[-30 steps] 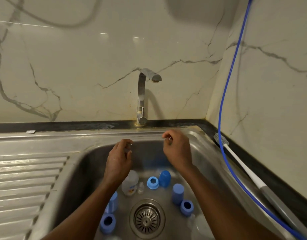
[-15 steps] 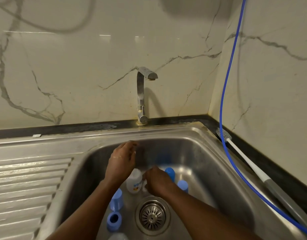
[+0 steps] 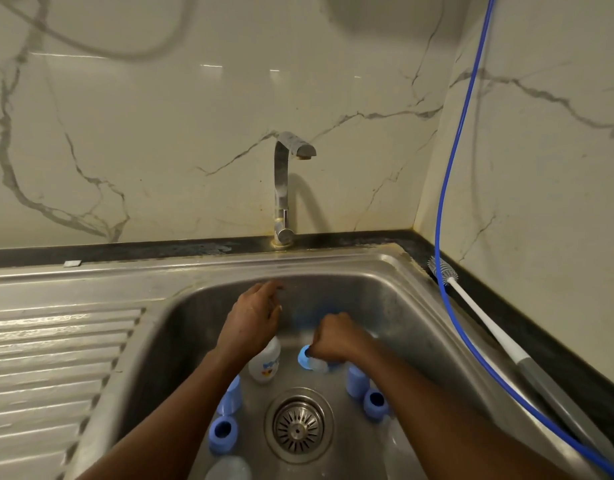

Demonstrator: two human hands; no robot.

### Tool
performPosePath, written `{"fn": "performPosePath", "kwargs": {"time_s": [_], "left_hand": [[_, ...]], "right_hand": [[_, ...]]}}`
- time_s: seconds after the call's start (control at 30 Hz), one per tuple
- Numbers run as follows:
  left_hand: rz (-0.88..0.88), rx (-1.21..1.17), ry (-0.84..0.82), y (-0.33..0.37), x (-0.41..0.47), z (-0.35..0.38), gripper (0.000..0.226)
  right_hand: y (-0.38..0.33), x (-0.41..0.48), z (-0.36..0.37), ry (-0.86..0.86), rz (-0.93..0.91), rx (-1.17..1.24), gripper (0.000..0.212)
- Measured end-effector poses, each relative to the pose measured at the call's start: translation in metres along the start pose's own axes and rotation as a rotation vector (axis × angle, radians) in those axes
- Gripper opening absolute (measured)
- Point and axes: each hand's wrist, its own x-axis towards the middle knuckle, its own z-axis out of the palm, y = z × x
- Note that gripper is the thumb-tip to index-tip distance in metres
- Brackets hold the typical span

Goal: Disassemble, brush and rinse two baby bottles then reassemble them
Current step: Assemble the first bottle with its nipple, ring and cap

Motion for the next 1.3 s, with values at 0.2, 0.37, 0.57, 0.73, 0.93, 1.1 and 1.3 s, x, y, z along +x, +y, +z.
{"fn": "performPosePath", "kwargs": {"time_s": [0.2,0.37,0.57,0.73,0.93,1.1,1.3], "left_hand": [[-0.021,0.562,-0.644,0.02,0.016,0.022,0.055],[0.066,0.829,-0.754,0.031,0.025,0.054,0.059],[0.054,0.921,-0.81,0.033,0.027,0.08,0.055],[0.036,0.918,-0.78,0.026,0.026,0.093,0.055],[0.1,0.848,-0.68,0.033,0.032,0.062,0.059],[-0.047,0.476,-0.449,0.044,0.042,-0.011,0.053],[-0.189,0.073,-0.198,0.049,0.029,-0.067,0.048]], "right_hand": [[0.016,0.002,-0.012,0.118,0.086,0.064,0.037],[0.015,0.004,-0.017,0.134,0.048,0.087,0.034],[0.024,0.009,-0.015,0.077,0.102,0.137,0.031],[0.024,0.006,-0.016,0.128,0.077,0.205,0.024],[0.018,-0.005,-0.027,0.377,0.012,0.374,0.027],[0.007,-0.016,-0.032,0.677,-0.248,0.541,0.027],[0.012,-0.008,-0.005,0.514,-0.118,0.347,0.018]]}}
